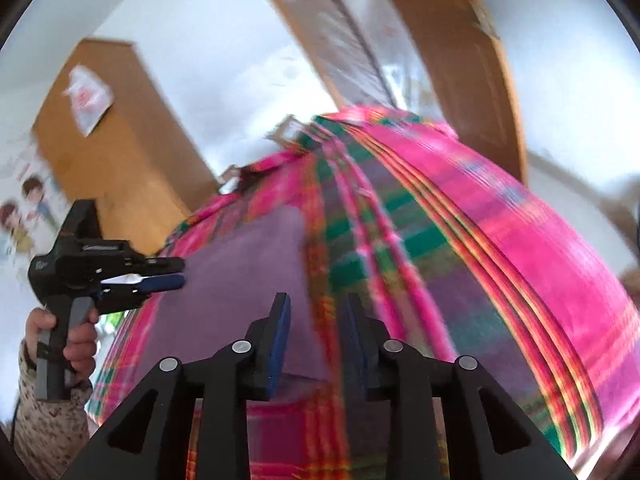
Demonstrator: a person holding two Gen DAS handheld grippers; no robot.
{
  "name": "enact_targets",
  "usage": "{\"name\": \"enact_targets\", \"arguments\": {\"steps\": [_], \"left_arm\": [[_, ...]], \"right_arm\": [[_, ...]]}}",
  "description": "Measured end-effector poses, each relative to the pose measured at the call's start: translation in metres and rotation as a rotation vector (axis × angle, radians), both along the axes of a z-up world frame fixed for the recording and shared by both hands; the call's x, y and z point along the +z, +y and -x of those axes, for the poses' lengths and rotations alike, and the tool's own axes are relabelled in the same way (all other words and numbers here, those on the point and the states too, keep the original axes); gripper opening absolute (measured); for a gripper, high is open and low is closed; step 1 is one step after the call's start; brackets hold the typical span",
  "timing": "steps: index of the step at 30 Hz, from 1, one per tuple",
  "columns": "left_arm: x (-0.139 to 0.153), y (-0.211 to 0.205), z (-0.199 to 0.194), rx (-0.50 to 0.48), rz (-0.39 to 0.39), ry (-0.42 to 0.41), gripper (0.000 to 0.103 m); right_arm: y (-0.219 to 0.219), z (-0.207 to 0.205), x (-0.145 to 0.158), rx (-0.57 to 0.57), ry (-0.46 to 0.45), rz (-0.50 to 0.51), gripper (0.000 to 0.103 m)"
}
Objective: Fold clothes
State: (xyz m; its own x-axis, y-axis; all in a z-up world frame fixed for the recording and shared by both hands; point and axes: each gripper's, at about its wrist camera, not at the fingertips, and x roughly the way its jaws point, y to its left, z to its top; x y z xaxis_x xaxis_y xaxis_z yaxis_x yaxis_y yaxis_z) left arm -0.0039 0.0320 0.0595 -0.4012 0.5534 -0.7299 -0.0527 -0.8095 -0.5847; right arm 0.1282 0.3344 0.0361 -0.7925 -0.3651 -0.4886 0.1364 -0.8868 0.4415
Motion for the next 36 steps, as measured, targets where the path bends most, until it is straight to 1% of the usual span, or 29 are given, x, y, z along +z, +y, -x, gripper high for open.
{"name": "enact_targets", "arguments": {"steps": [2, 5, 7, 8, 10, 11, 13, 16, 18, 19, 21, 24, 25, 31, 32, 34, 36], "left_arm": [[0.000, -0.004, -0.004, -0.001, -0.008, -0.008, 0.027], [-0.002, -0.007, -0.010, 0.012, -0.003, 0.002, 0.027], [-0.005, -0.010, -0.016, 0.017, -0.012, 0.005, 0.027], [-0.007, -0.011, -0.019, 0.017, -0.018, 0.006, 0.027], [-0.007, -0.016, -0.025, 0.017, -0.039, 0.009, 0.027], [-0.008, -0.017, -0.025, 0.010, -0.049, 0.005, 0.027], [-0.007, -0.020, -0.027, 0.009, -0.062, -0.005, 0.027], [-0.005, -0.025, -0.032, 0.017, -0.062, -0.005, 0.027], [-0.005, -0.028, -0.034, 0.021, -0.064, -0.003, 0.027], [-0.005, -0.029, -0.036, 0.022, -0.065, -0.001, 0.027], [-0.005, -0.032, -0.039, 0.024, -0.066, 0.002, 0.027], [-0.006, -0.034, -0.041, 0.024, -0.069, 0.002, 0.027], [-0.006, -0.035, -0.041, 0.025, -0.071, 0.000, 0.027], [-0.010, -0.045, -0.042, 0.023, -0.089, -0.011, 0.027], [-0.011, -0.046, -0.042, 0.020, -0.095, -0.014, 0.027], [-0.012, -0.048, -0.042, 0.023, -0.099, -0.015, 0.027], [-0.012, -0.050, -0.042, 0.023, -0.099, -0.016, 0.027]], "right_arm": [[-0.020, 0.002, 0.008, 0.061, 0.047, -0.063, 0.030], [-0.047, 0.001, 0.008, 0.140, 0.068, -0.210, 0.030], [-0.054, -0.003, -0.002, 0.139, 0.061, -0.308, 0.030], [-0.053, -0.004, -0.007, 0.131, 0.045, -0.337, 0.030], [-0.046, -0.003, -0.018, 0.114, -0.004, -0.363, 0.030], [-0.041, -0.002, -0.022, 0.102, -0.023, -0.360, 0.038], [-0.025, -0.003, -0.024, 0.055, -0.042, -0.326, 0.044], [-0.007, -0.004, -0.021, -0.037, -0.061, -0.327, 0.044], [-0.001, -0.002, -0.018, -0.060, -0.069, -0.301, 0.044], [0.002, -0.001, -0.017, -0.060, -0.072, -0.279, 0.044], [-0.001, -0.002, -0.011, -0.039, -0.048, -0.241, 0.044], [-0.016, -0.004, -0.005, 0.024, -0.001, -0.242, 0.044], [-0.019, -0.003, -0.006, 0.034, -0.003, -0.244, 0.044], [-0.018, 0.006, -0.027, 0.035, -0.088, -0.252, 0.044], [-0.014, 0.005, -0.027, 0.027, -0.094, -0.250, 0.044], [-0.007, -0.001, -0.024, -0.019, -0.101, -0.282, 0.044], [-0.005, -0.002, -0.018, -0.035, -0.089, -0.280, 0.044]]}}
